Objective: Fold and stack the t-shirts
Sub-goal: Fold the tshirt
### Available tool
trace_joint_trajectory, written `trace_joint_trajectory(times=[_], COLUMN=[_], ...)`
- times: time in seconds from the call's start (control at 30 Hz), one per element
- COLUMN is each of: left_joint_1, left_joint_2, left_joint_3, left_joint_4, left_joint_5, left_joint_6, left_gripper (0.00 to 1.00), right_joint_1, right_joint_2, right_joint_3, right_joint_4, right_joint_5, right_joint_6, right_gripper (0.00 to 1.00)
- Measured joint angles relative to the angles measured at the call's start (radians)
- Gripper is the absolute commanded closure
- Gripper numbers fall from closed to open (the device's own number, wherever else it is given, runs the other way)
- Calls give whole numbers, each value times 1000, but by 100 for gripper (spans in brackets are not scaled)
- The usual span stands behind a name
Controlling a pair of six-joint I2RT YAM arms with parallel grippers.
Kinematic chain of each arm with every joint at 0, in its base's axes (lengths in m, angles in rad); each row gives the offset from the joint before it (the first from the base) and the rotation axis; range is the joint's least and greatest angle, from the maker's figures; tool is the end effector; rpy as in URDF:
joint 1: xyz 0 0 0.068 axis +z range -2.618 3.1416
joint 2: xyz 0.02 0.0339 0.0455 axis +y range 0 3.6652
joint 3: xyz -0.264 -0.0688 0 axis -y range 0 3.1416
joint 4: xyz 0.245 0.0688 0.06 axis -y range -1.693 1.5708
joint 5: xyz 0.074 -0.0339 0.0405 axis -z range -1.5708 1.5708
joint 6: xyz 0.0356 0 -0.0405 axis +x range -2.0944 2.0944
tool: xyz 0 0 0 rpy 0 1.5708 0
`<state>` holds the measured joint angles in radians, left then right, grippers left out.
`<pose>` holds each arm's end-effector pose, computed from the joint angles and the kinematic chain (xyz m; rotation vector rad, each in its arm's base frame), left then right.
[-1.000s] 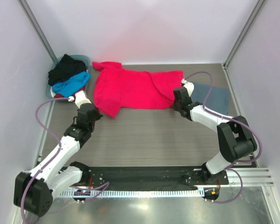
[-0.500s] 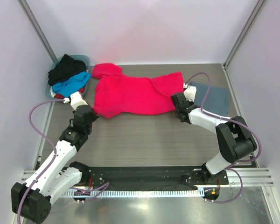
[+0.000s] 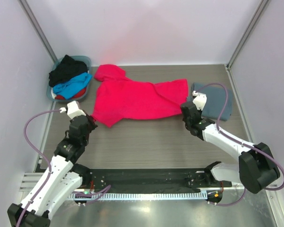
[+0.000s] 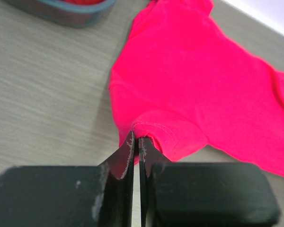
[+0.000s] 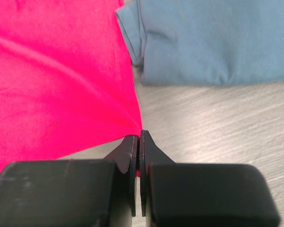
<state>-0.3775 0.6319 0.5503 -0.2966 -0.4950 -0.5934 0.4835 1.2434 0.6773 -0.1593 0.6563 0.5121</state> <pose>0.1493 -0.0410 0.2704 -0.5226 1.8325 -0.1751 0.2319 0.0972 0.2149 0.3524 2.1000 -0.1776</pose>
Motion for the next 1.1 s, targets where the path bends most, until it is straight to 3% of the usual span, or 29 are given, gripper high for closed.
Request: trace_joint_trajectory(times=[0.17,0.4,0.53,0.67,1.1], left_joint_1=[0,-2,-2,-2,-2], left_joint_2=[-60,-297,-354,-284,132], left_joint_3=[-22,-34,-35,-35,66], left_joint_4=[-67,-168,-193,-192,-109], left_joint_5=[19,29,27,28,-30], left_joint_6=[-4,-33,-50,-54,-45], left_gripper=[100,100,100,100,98], right_joint_1=[3,8,11,12,12], right_joint_2=[-58,-214,-251,-229,95], right_joint_3=[-55,-124,-139,-135,84], right_joint_4=[-8,-26,-34,-39,-85], right_joint_5=[-20,-39,-48,-49,2], right_joint_6=[15,22,22,21,-18], right_gripper=[99,99,99,99,99])
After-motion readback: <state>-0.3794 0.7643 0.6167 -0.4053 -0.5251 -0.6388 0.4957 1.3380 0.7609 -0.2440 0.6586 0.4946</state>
